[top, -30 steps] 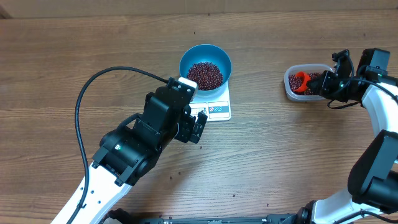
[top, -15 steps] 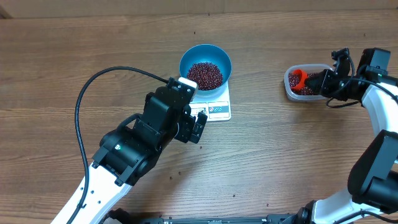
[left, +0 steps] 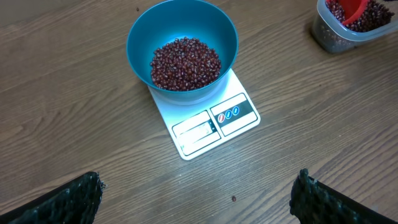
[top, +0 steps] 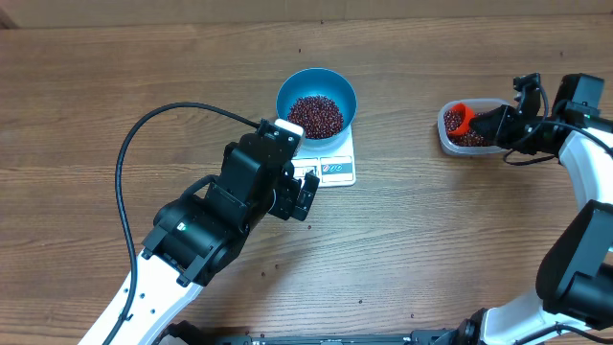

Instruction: Scoop item into bowl and weigh 150g on scale

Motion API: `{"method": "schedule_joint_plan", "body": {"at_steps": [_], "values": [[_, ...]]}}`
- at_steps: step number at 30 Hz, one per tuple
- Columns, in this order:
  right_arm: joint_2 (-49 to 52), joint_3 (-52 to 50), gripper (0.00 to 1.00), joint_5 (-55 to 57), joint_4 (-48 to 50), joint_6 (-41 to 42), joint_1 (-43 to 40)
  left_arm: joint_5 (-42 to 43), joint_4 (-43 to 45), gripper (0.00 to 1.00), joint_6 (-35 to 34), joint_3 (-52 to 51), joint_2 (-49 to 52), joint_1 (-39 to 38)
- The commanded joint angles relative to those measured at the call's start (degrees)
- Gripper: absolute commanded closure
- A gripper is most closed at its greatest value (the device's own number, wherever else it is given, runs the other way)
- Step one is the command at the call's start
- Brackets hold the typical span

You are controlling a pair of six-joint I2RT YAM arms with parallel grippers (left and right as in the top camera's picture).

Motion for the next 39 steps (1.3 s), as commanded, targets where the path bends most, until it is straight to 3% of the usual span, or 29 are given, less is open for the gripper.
{"method": "schedule_joint_plan", "body": {"at_steps": [1,8,17,39], "values": [[0.39,-0.04,0.96,-3.98,0.02,0.61,-2.27,-0.35,0.15,0.00,-0.42,0.22,-0.98,0.26],[0.39,-0.02,0.90,-6.12,-2.47,0.61,-6.23,-0.35,0.15,0.01,-0.42,0.22,-0.98,0.26],[0.39,-0.04,0.90,-17.05,-2.95,0.59,-9.53,-0.35,0.15,0.00,-0.42,0.22,-0.98,0.26],[0.39,-0.02,0.93,-33.94,-3.26,1.57,-5.18,-0.35,0.15,0.00,-0.42,0.22,-0.98,0.26]]}}
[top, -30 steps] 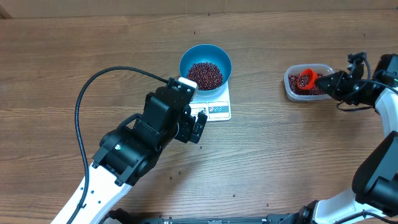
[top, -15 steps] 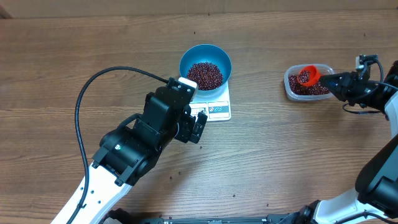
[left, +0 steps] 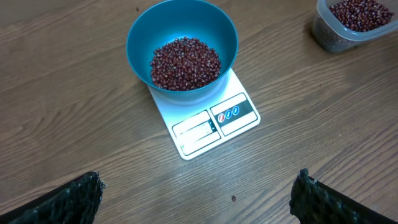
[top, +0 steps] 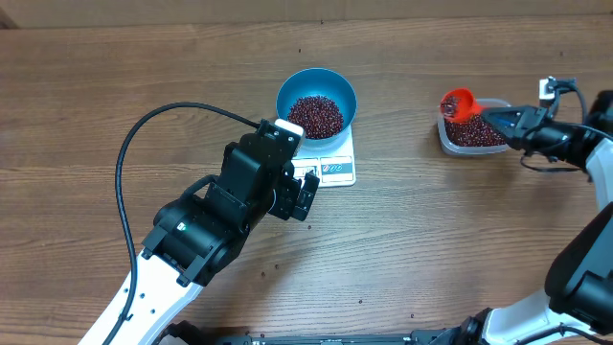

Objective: Scoop item into bowl and weigh 150g on scale
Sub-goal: 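Lift the filled scoop up out of the tub with the right gripper, then carry the filled scoop left over the blue bowl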

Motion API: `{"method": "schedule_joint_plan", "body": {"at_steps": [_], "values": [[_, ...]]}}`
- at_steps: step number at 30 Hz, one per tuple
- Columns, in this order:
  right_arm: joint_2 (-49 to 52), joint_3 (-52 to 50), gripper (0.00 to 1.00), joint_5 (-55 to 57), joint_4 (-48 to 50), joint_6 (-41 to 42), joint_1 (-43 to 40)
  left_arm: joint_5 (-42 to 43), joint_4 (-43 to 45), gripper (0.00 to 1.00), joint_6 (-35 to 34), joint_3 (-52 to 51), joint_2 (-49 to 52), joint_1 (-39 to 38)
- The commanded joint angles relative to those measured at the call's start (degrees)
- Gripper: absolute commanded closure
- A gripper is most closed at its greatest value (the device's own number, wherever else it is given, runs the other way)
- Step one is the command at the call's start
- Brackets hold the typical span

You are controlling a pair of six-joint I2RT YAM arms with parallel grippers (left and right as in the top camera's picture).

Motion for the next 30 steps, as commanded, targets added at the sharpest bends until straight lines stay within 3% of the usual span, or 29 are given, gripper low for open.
{"method": "schedule_joint_plan", "body": {"at_steps": [1,19,30], "values": [[0.17,-0.02,0.93,-3.06,1.22,2.47,2.51,-0.35,0.15,0.00,-0.42,0.22,-0.98,0.26],[0.17,-0.02,0.93,0.76,18.34,22.08,18.36,-0.35,0.15,0.00,-0.42,0.22,-0.98,0.26],[0.17,-0.02,0.91,6.16,27.45,25.51,26.75,-0.35,0.15,0.00,-0.42,0.22,-0.98,0.26]]}}
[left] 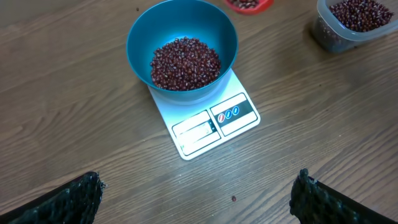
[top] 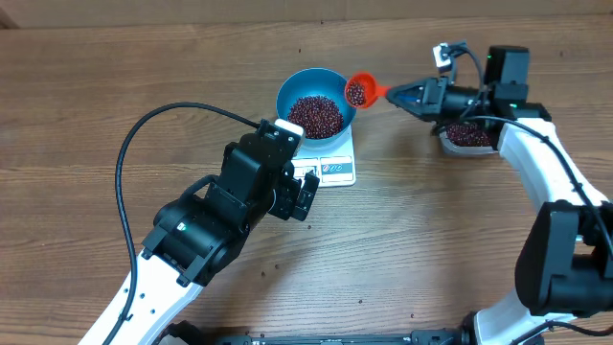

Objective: Scoop item into bowl and weigh 150g on scale
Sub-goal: 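Carry the filled scoop left over the blue bowl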

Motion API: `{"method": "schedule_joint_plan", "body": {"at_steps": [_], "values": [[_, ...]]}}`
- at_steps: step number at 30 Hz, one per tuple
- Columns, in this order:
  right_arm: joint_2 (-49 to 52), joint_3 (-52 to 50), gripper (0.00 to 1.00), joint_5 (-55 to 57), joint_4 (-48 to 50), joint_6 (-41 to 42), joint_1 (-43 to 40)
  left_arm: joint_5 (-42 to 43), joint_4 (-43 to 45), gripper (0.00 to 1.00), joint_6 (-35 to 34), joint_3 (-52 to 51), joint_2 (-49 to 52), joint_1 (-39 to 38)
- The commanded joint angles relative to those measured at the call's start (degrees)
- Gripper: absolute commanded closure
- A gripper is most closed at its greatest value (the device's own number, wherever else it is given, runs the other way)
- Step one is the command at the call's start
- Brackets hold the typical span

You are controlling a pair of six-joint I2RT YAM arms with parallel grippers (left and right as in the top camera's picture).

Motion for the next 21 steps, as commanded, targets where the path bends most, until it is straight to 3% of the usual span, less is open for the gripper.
{"method": "schedule_joint_plan", "body": {"at_steps": [1,5,9,11,15,21], "values": [[0.07,0.09,0.90,4.31,2.64,1.99,2.75,-0.37,0.17,0.00,-0.42,0.22,-0.98,0.26],[0.07,0.09,0.84,7.96,4.66,1.95,5.31,-0.37,0.17,0.00,-0.42,0.22,-0.98,0.26],[0.07,0.09,0.83,14.91,5.84,1.90,8.41,-0.37,0.15,0.01,-0.42,0.22,-0.98,0.26],[0.07,0.09,0.84,17.97,6.21,1.75,9.60,-0.37,0.17,0.00,-0.42,0.22,-0.98,0.26],[0.07,0.09,0.96,20.74,7.04,-0.59,11.28,-0.37,0.17,0.00,-0.42,0.22,-0.98,0.26],[0.07,0.09,0.96,20.94,7.04,-7.91,12.68,-0.37,0.15,0.00,-0.42,0.22,-0.98,0.26]]}}
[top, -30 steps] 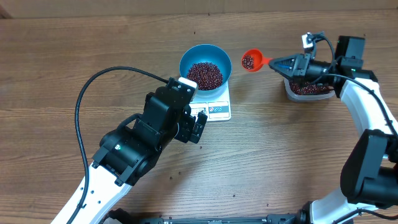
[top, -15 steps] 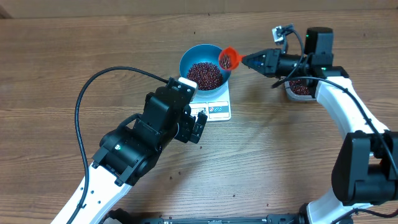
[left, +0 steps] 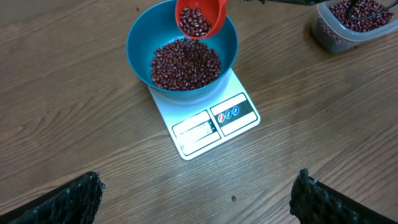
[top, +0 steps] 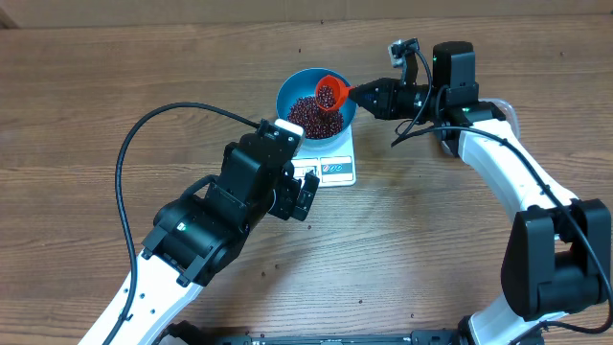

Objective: Scoop item into bowl and weigh 150g on scale
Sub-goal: 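Carry the filled scoop left over the blue bowl, then tilt the scoop to pour the fourth load into the bowl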

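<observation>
A blue bowl (top: 287,91) holding red beans stands on the white scale (top: 337,171), also seen in the left wrist view as bowl (left: 138,37) and scale (left: 214,121). A red scoop (top: 329,92) loaded with beans hangs tilted over the bowl's right side, and my right gripper (top: 372,96) is shut on its handle. The scoop (left: 200,17) also shows from the left wrist. My left gripper (left: 199,193) is open over bare table in front of the scale, holding nothing.
A clear plastic container of red beans (left: 351,22) sits to the right of the scale, largely covered by my right arm in the overhead view. A single stray bean (left: 234,198) lies on the wood. The left arm's black cable (top: 144,129) loops over the table's left.
My right gripper has moved the loaded scoop left, from just beyond the bowl's right rim to over the beans inside it. The left arm has not moved.
The scoop was first down in the bean container in my right gripper. Then it was raised above the container's left edge, full of beans. Then it hung just right of the bowl, and now it is over the bowl. My left gripper stayed open in place throughout.
</observation>
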Motion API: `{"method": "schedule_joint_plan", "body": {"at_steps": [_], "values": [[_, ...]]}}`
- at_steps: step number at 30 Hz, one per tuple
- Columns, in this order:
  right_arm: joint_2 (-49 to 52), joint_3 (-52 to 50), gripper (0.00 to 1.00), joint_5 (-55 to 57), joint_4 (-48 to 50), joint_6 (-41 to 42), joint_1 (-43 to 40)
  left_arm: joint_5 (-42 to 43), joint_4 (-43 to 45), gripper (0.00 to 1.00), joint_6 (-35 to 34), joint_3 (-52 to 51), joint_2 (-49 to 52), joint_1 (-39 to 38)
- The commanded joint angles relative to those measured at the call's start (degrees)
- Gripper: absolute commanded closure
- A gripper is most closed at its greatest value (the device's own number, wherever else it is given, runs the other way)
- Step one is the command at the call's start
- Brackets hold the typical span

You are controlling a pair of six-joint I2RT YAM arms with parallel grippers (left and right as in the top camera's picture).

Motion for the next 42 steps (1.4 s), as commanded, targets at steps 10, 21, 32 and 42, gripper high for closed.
{"method": "schedule_joint_plan", "body": {"at_steps": [10,21,32,42], "values": [[0.04,0.09,0.96,4.37,0.61,-16.83,2.34,-0.37,0.11,0.00,-0.42,0.22,-0.98,0.26],[0.04,0.09,0.96,4.46,0.59,-31.01,2.60,-0.39,0.00,0.00,-0.42,0.22,-0.98,0.26],[0.04,0.09,0.96,4.46,-0.04,-37.81,2.60,-0.37,0.00,0.00,-0.42,0.22,-0.98,0.26],[0.04,0.09,0.96,4.46,-2.21,-46.34,2.60,-0.37,0.00,0.00,-0.42,0.22,-0.98,0.26]]}}
